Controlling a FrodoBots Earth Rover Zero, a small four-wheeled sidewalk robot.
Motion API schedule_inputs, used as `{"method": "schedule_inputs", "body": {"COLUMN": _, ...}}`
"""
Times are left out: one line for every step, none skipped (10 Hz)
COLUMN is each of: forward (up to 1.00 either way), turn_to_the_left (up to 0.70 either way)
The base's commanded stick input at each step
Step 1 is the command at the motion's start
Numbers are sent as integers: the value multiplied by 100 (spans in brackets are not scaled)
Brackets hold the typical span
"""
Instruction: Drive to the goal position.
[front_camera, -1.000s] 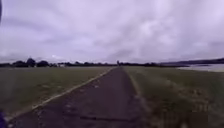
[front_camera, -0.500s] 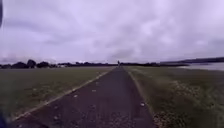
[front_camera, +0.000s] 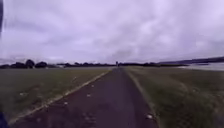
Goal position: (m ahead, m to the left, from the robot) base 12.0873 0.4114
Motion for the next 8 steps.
{"method": "schedule_inputs", "body": {"forward": 70, "turn_to_the_left": -3}}
{"method": "schedule_inputs", "body": {"forward": 70, "turn_to_the_left": -9}}
{"method": "schedule_inputs", "body": {"forward": 70, "turn_to_the_left": -10}}
{"method": "schedule_inputs", "body": {"forward": 70, "turn_to_the_left": -4}}
{"method": "schedule_inputs", "body": {"forward": 70, "turn_to_the_left": 0}}
{"method": "schedule_inputs", "body": {"forward": 70, "turn_to_the_left": 0}}
{"method": "schedule_inputs", "body": {"forward": 70, "turn_to_the_left": 0}}
{"method": "schedule_inputs", "body": {"forward": 70, "turn_to_the_left": 0}}
